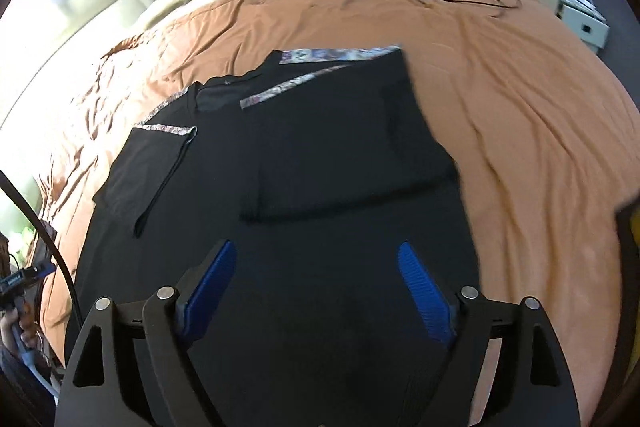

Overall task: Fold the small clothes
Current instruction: 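Open the right gripper and lift it away from the folded shirt, then move both grippers to the hem end of the shirt strip and close on the hem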

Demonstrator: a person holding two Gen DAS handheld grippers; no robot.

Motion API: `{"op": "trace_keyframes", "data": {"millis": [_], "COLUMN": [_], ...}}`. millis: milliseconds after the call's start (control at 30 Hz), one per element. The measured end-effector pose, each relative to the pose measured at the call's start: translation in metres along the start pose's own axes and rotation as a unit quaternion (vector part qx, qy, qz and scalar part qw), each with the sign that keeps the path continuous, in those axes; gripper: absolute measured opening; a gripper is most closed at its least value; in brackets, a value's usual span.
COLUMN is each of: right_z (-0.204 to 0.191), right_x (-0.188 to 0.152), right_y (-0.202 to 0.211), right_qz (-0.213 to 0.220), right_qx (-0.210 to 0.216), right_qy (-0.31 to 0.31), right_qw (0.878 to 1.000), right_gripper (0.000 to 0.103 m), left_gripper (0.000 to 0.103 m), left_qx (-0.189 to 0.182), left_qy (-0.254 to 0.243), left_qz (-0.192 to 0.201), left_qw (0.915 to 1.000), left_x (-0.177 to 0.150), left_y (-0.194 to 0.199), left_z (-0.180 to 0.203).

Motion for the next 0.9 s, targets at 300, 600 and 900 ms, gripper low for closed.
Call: {"op": "trace_keyframes", "data": {"millis": [300, 600, 900], "right_z": [0.024, 0.035, 0.051], "right_x": [-0.072, -0.123, -0.183], "right_y": [0.073, 0.117, 0.168], "right_qz": [0.006, 0.001, 0.007], "right_qx": [-0.011, -0.002, 0.0], "right_qy": [-0.016, -0.022, -0.054], "right_qw": [1.0, 1.0, 0.999], "right_gripper": [0.088, 0.088, 0.08], "left_gripper": [0.064, 0.063, 0.054], "left_qx": [0.001, -0.008, -0.023], "left_qy": [0.004, 0.023, 0.037], "left_qz": [-0.008, -0.012, -0.009], "left_qw": [1.0, 0.9996, 0.999], "left_x": [-0.056, -0.111, -0.157], "left_y": [0.028, 0.05, 0.076], "left_z": [-0.011, -0.024, -0.03]}}
Point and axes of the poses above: each gripper's, at about its wrist camera, not at the fingertips, and y roughly against the way its jaws point, z to its right, x to its top, the point moved 8 cm from there along -y, roughly the way its jaws point
